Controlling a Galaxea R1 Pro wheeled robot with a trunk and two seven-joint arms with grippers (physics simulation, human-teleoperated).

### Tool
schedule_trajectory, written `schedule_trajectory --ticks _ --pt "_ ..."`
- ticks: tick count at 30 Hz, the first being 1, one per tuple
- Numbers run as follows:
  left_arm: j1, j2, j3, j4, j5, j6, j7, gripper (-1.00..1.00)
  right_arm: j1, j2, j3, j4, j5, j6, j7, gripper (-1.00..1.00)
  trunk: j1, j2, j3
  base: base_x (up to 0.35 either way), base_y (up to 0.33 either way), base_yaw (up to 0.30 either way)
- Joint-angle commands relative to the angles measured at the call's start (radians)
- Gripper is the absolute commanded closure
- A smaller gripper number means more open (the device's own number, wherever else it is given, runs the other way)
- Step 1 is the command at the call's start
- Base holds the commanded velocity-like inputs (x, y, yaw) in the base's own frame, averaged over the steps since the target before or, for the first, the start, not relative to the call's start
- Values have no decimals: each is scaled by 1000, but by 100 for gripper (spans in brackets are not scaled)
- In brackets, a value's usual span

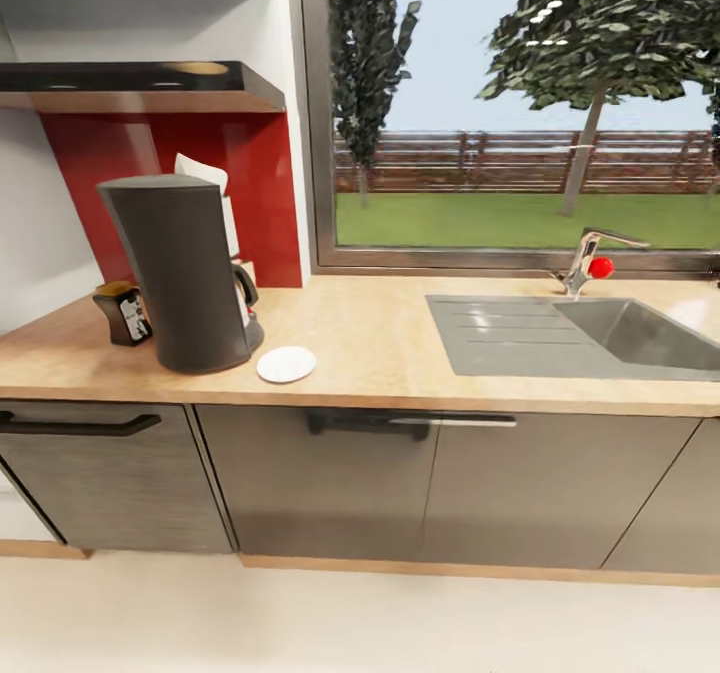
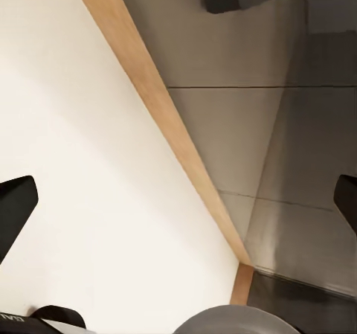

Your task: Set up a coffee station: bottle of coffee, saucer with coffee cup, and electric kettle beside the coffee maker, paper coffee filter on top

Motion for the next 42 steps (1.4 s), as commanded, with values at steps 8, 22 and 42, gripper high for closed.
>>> schedule_trajectory --ticks 8,22,42 --pt "0 0 8 0 -6 3 -3 -100 -2 1 8 4 -6 -6 5 -100 0 0 -1 6 -8 -259" --pt "0 -1 6 0 -6 2 -3 -100 -2 0 8 4 -6 -6 1 -100 0 0 -1 25 -48 -227" --pt "0 -1 8 0 -6 2 -3 -100 -2 0 8 4 -6 -6 -23 -100 0 0 -1 43 -80 -216"
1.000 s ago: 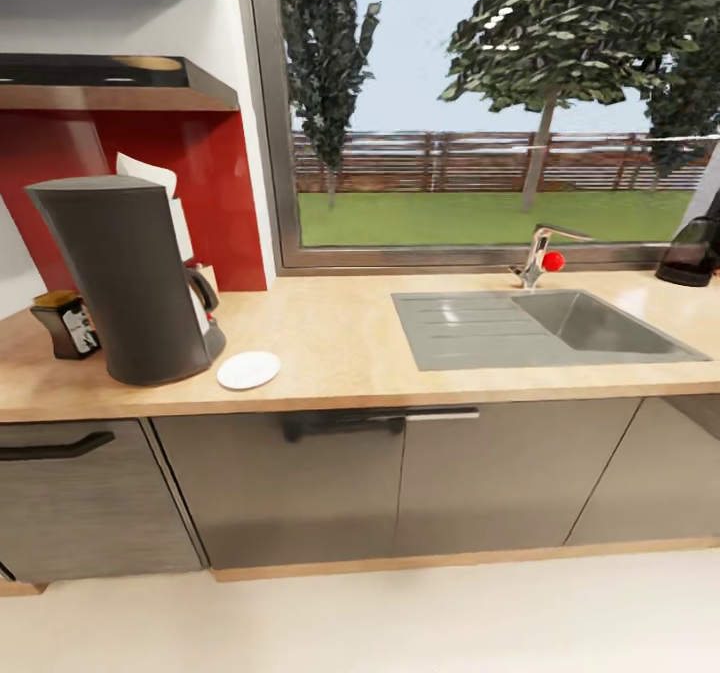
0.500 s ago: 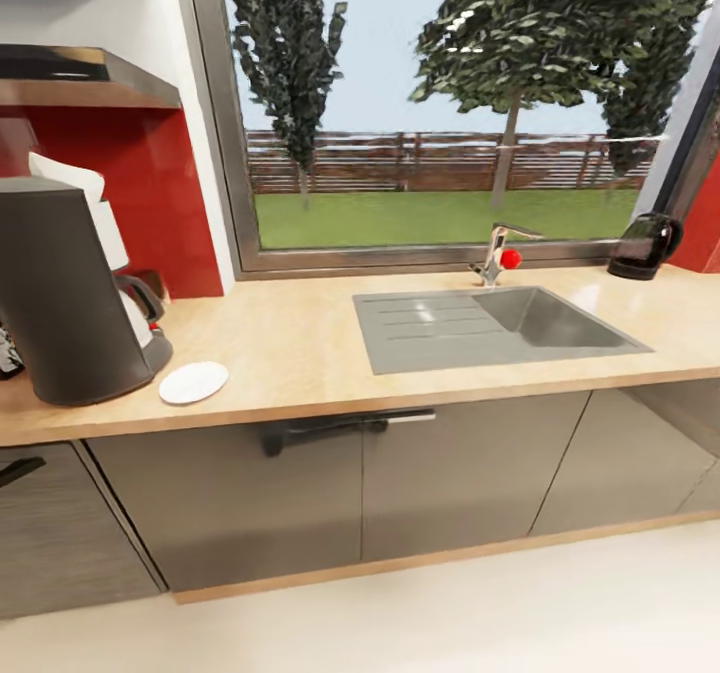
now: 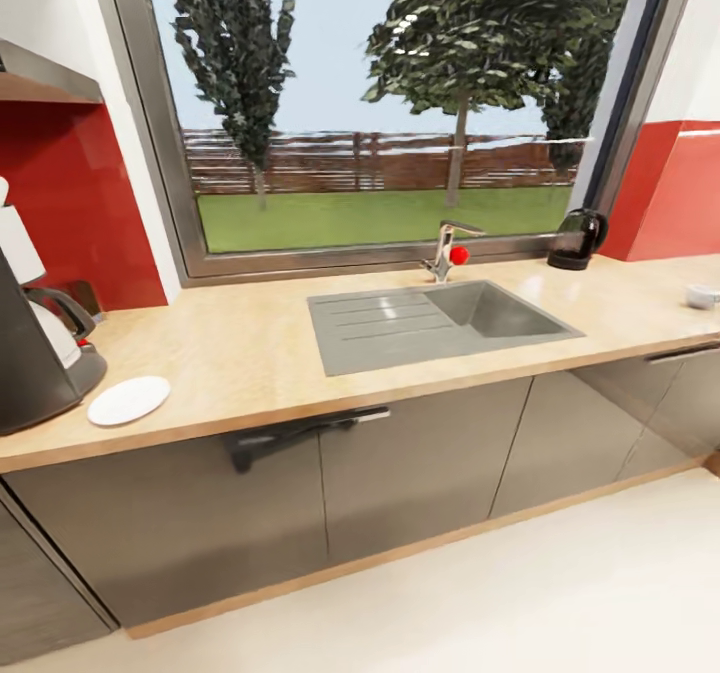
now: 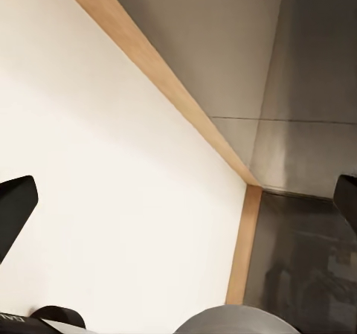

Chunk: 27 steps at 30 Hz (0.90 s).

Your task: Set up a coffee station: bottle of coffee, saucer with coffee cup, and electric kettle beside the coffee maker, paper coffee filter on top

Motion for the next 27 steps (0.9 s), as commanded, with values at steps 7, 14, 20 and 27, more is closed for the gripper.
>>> schedule_trajectory --ticks 7,14,20,27 --pt "0 0 6 0 -6 3 -3 -100 -2 1 9 4 -6 -7 4 -100 0 -1 -1 0 -39 -230" --pt "-1 0 5 0 -6 3 -3 -100 -2 1 9 4 -6 -7 4 -100 0 -1 -1 0 -242 -35" --pt "0 0 7 0 -6 3 -3 -100 -2 1 9 4 -6 -7 4 -100 0 -1 -1 0 -91 -179" --pt "0 0 8 0 -6 3 -3 -100 -2 1 9 4 -6 -7 4 -100 0 -1 -1 0 -9 -266"
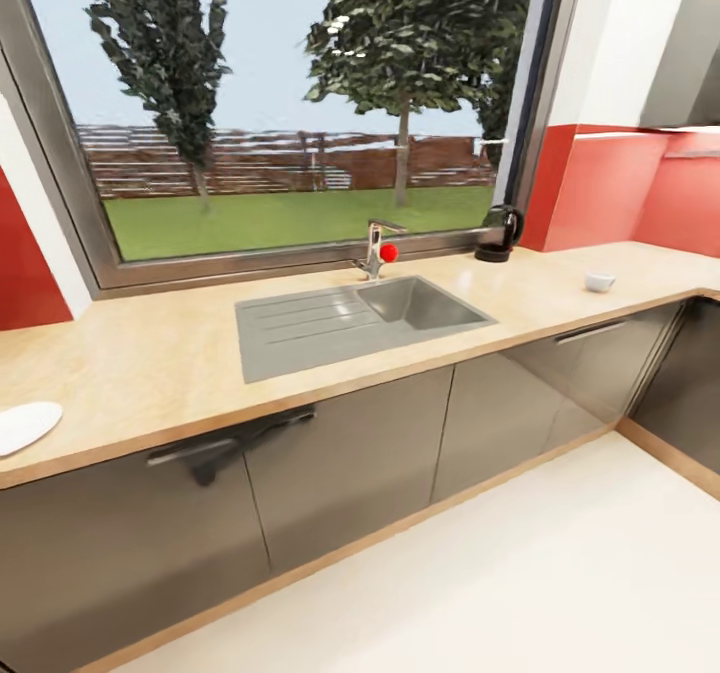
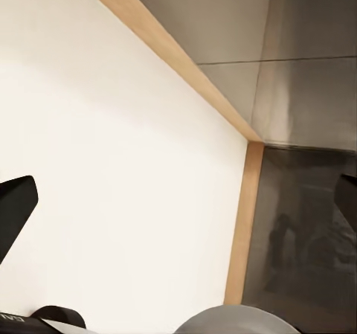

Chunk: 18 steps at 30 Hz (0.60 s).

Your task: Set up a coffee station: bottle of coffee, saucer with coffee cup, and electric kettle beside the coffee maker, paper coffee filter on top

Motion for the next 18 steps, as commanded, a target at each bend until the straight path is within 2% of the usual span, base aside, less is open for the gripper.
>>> schedule_trajectory --ticks 1,7,11,14,15,16,17,18 --pt "0 0 8 0 -6 3 -3 -100 -2 1 9 4 -6 -7 4 -100 0 -1 -1 0 -1 -275" --pt "0 1 8 0 -6 3 -3 -100 -2 1 9 4 -7 -7 4 -100 0 -1 -1 0 0 -273" --pt "0 1 6 0 -6 3 -3 -100 -2 5 11 4 -6 -10 -8 -100 0 -1 -1 66 -40 -116" --pt "0 1 4 -1 -6 3 -2 -100 -2 28 15 3 -2 -12 -98 -100 0 -1 -1 191 -132 -33" --pt "0 1 3 -1 -6 3 -2 -100 -2 51 17 2 3 -12 -167 -100 0 -1 -1 222 -158 -17" --pt "0 1 3 -1 -6 3 -2 -100 -2 80 18 2 26 -12 -249 -100 0 -1 -1 234 -173 -11" --pt "0 1 2 -1 -6 3 -2 -100 -2 95 19 2 45 -12 -289 -100 0 -1 -1 238 -179 -9" --pt "0 1 2 -1 -6 3 -2 -100 -2 125 20 2 96 -12 -360 -100 0 -1 -1 244 -189 -6"
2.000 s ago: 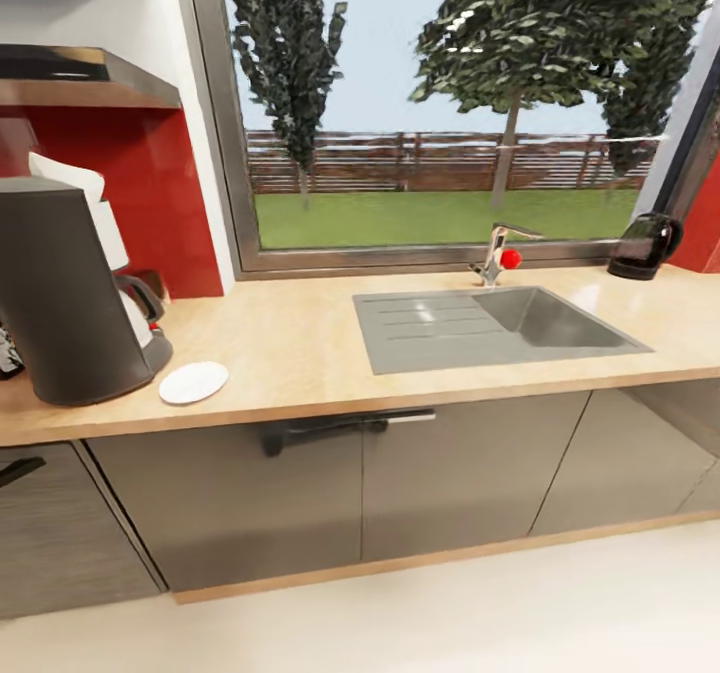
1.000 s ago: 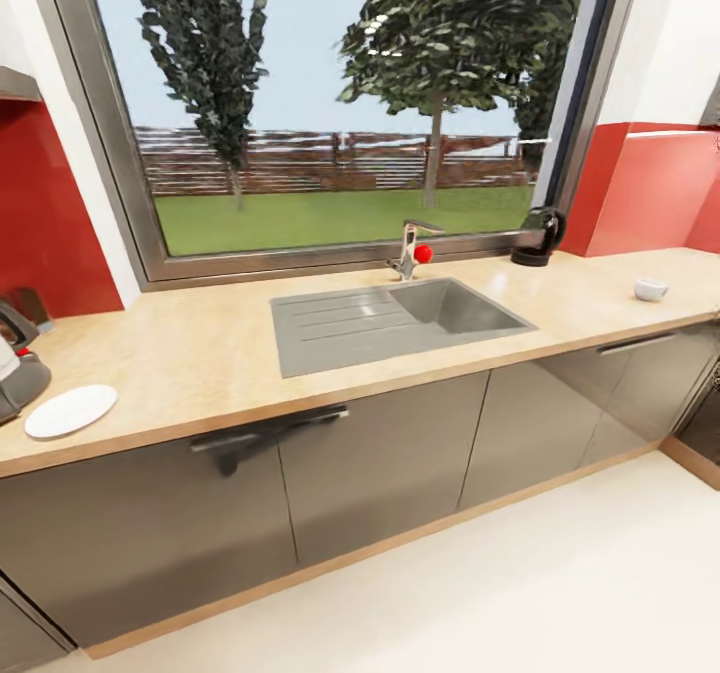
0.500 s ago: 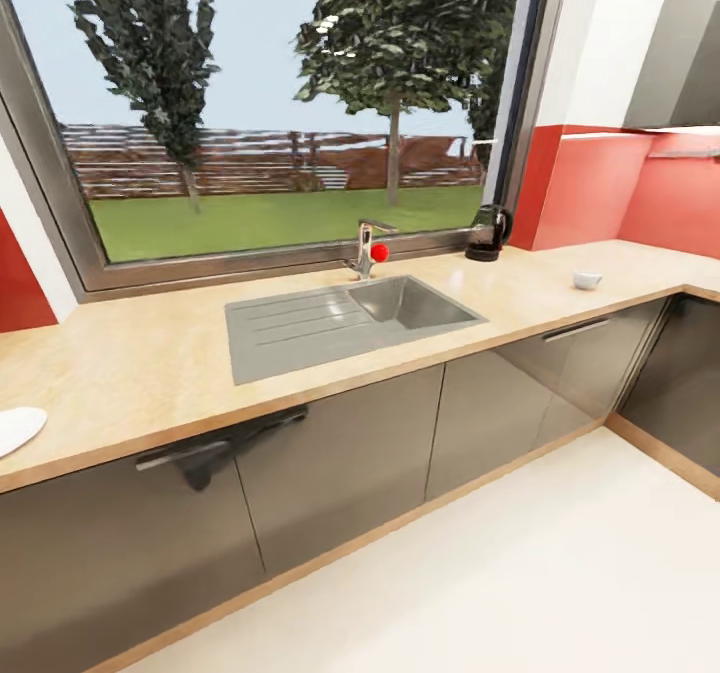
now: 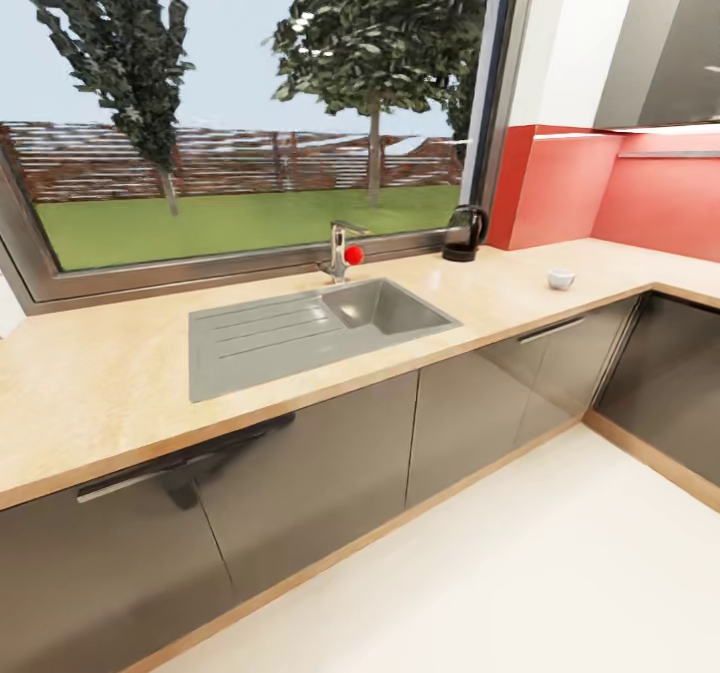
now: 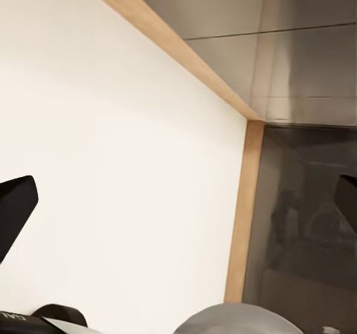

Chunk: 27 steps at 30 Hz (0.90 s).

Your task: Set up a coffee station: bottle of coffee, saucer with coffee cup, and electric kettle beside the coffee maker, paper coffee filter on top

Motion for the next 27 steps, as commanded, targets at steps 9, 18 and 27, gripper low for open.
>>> schedule_trajectory --ticks 9,18,27 --pt "0 0 6 0 -7 3 -3 -100 11 96 5 8 319 0 -219 -100 0 0 -1 215 -175 -98" --pt "-1 0 10 0 -7 3 -4 -100 14 104 5 8 331 0 -226 -100 0 0 -1 20 -16 -250" --pt "-1 0 6 0 -7 3 -3 -100 16 119 4 8 333 1 -228 -100 0 0 -1 48 -66 -191"
